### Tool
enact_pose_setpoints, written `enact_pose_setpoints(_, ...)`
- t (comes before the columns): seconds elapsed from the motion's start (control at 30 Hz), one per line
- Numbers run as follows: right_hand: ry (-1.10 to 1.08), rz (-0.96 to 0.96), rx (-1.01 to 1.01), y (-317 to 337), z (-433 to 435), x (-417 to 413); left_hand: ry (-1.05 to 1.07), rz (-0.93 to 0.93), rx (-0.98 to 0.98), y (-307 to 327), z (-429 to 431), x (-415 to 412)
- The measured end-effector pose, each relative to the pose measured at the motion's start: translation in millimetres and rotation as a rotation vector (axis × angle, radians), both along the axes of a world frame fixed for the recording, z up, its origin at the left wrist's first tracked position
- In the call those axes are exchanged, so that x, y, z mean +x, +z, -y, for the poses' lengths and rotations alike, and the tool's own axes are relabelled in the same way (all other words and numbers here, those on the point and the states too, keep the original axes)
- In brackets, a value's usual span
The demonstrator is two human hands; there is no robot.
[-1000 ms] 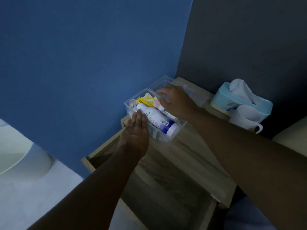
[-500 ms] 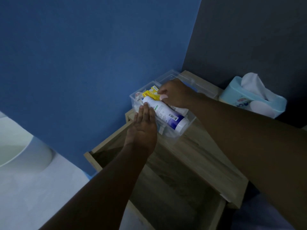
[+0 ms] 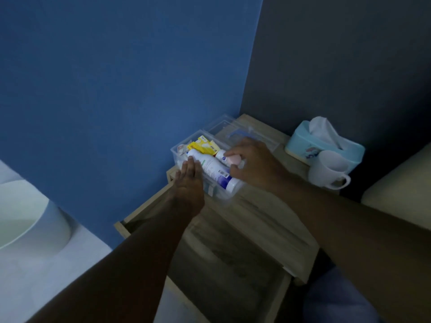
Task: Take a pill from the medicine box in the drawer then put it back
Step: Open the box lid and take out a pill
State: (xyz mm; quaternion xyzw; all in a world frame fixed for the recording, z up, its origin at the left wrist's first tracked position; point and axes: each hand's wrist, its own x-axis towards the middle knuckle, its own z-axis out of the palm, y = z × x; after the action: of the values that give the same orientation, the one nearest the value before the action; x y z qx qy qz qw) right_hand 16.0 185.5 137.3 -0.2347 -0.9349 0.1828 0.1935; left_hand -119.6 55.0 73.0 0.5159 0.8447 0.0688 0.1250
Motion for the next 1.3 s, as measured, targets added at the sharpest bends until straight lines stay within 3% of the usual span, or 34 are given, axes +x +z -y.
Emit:
enact_pose_setpoints(0.1, -0.048, -0.044, -0.054, 7.2, 21.9, 21.8, 0.02, 0.07, -0.034, 18.7, 2.0, 4.0)
enact_pose_setpoints(0.17, -0.061, -0.078, -0.088, 17.0, 31.7, 35.1, 0.013, 0.228, 0.07, 27.7, 10.1, 11.2)
enact_pose_setpoints(0.3, -0.069, -0.142, -0.101, 38.7, 45.5, 57.8, 0.146, 0.769, 0.465, 43.4, 26.2, 44.2)
enact_pose_setpoints(0.47, -0.093, -0.151, -0.133, 59.9, 66.6, 87.3, 0.249, 1.341, 0.636, 66.6, 43.3, 103.4)
enact_pose_setpoints(0.53, -0.063, -0.117, -0.149, 64.3, 73.0, 98.7, 0.201, 1.453, 0.636, 75.5, 48.6, 120.0)
enact_pose_setpoints(0.8, 0.022, -0.087, -0.095, 66.1, 88.7, 129.5, 0.251, 1.713, 0.639, 70.1, 59.4, 152.1)
enact_pose_setpoints(1.03, 0.193, -0.048, -0.209, 63.7, 84.3, 134.5, 0.362, 1.731, 0.675, 56.2, 57.5, 160.4)
enact_pose_setpoints(1.13, 0.114, -0.041, -0.35, 59.5, 82.1, 133.3, 0.353, 1.756, 0.671, 58.0, 56.9, 161.3)
enact_pose_setpoints(1.23, -0.056, -0.032, -0.222, 53.5, 81.0, 131.7, 0.325, 1.769, 0.642, 56.6, 55.2, 161.8)
enact_pose_setpoints(1.3, -0.027, -0.076, -0.222, 52.4, 79.9, 132.7, 0.323, 1.757, 0.617, 53.4, 52.7, 162.7)
